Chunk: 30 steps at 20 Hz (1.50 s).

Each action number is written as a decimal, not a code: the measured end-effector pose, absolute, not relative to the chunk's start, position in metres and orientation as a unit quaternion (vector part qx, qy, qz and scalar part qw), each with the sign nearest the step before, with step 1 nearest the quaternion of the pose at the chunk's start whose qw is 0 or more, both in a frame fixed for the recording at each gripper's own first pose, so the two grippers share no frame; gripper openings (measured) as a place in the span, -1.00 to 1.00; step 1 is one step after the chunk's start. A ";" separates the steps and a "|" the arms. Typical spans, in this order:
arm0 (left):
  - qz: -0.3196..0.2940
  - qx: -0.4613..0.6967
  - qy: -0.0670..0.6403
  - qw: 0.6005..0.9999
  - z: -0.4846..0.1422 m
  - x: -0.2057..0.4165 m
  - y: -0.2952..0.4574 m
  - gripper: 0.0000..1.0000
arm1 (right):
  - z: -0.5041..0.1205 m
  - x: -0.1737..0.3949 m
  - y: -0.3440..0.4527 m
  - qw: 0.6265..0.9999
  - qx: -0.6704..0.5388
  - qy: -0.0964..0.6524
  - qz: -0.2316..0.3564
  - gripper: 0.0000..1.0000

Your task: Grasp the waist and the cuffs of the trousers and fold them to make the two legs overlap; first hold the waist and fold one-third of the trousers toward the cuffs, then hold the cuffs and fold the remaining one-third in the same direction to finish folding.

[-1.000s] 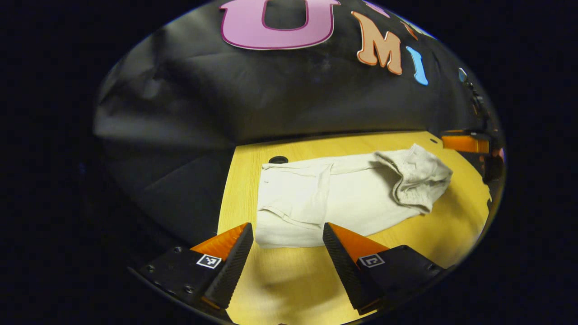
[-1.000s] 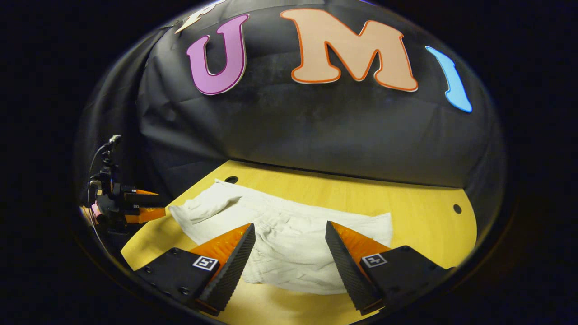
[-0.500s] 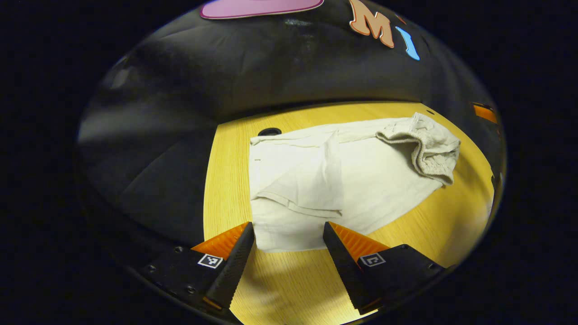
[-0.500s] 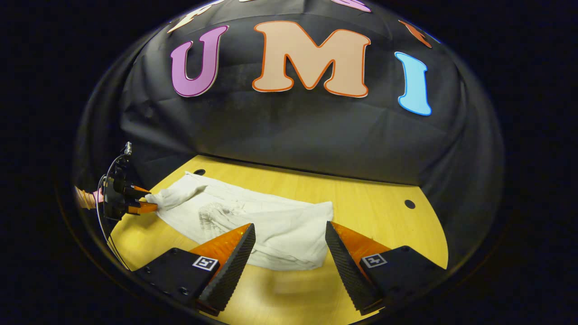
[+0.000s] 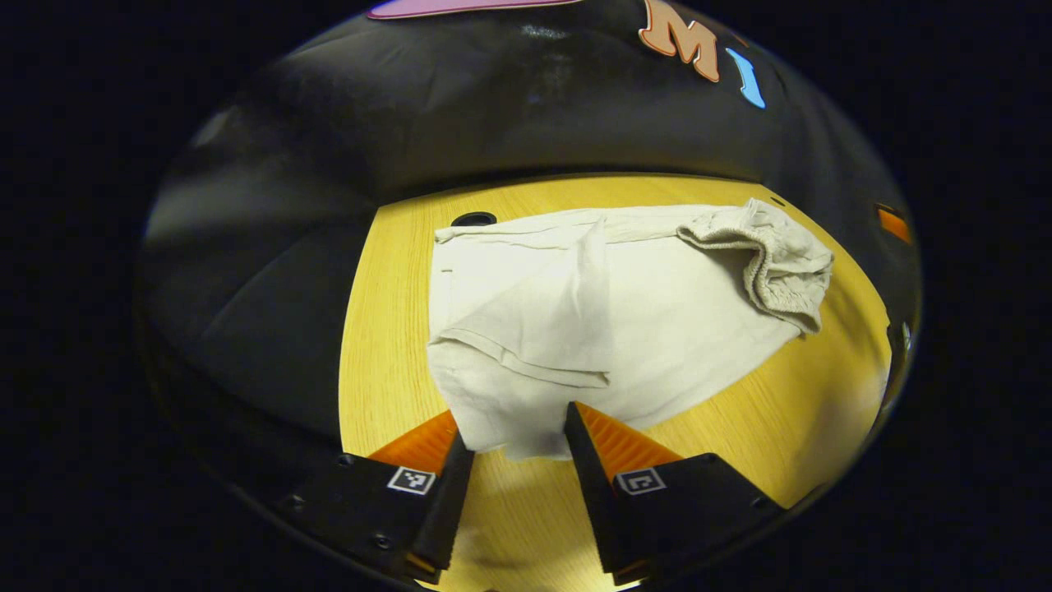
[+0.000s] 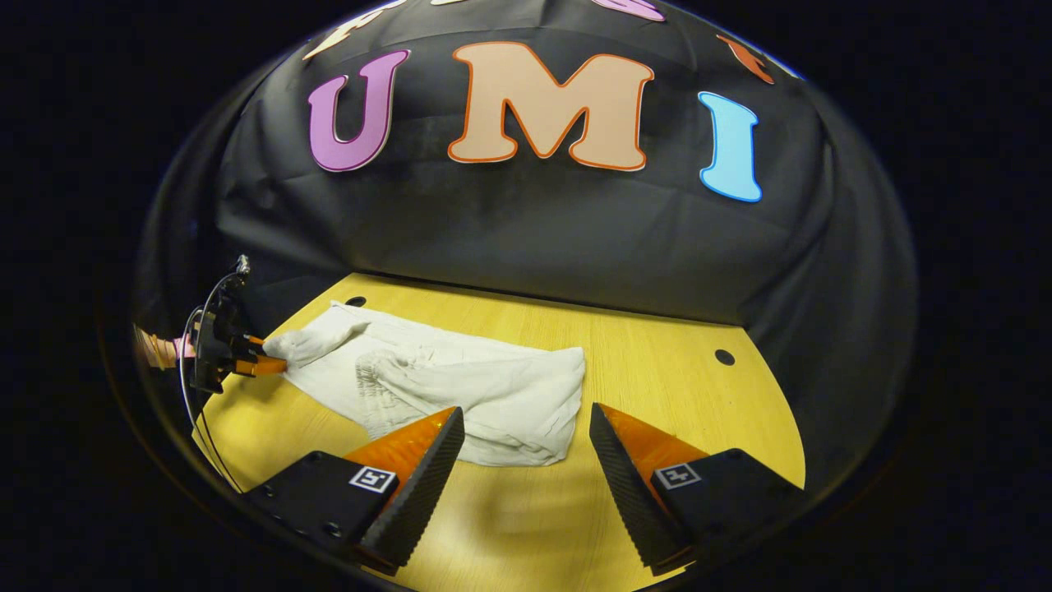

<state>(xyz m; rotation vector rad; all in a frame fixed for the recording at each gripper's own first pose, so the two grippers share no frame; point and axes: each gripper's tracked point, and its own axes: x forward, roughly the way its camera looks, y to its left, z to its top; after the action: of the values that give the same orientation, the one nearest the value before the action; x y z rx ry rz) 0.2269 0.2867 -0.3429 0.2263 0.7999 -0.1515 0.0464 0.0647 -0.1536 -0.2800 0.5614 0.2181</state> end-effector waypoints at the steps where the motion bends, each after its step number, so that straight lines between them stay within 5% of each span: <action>1: -0.077 0.109 0.389 0.911 -0.343 0.226 0.283 -0.09 | -0.154 0.045 0.065 0.945 -0.138 0.276 0.110 0.96; 2: -0.083 0.108 0.389 0.911 -0.343 0.228 0.279 -0.29 | -0.154 0.042 0.066 0.944 -0.139 0.277 0.112 0.96; 3: -0.081 0.112 0.393 0.909 -0.343 0.226 0.278 -0.72 | -0.154 0.040 0.066 0.944 -0.139 0.277 0.115 0.96; 5: -0.070 0.122 0.399 0.906 -0.342 0.227 0.279 -1.00 | -0.151 0.039 0.065 0.944 -0.138 0.276 0.117 0.96; 12: -0.069 0.183 0.347 0.917 -0.283 0.248 0.238 -1.00 | -0.140 0.042 0.048 0.948 -0.120 0.269 0.119 0.96; 20: -0.171 0.253 0.249 0.919 -0.202 0.282 0.037 -1.00 | -0.132 0.042 0.008 0.949 -0.101 0.263 0.140 0.96; 30: -0.272 0.299 0.274 0.873 -0.279 0.286 -0.156 -1.00 | -0.143 0.032 -0.066 0.941 -0.114 0.281 0.149 0.96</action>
<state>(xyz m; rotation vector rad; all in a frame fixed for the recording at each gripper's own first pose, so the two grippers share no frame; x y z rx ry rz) 0.2860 -0.1558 -0.2793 0.6256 0.5724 -0.5681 0.0322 -0.0656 -0.1427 -0.2329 0.5740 0.3042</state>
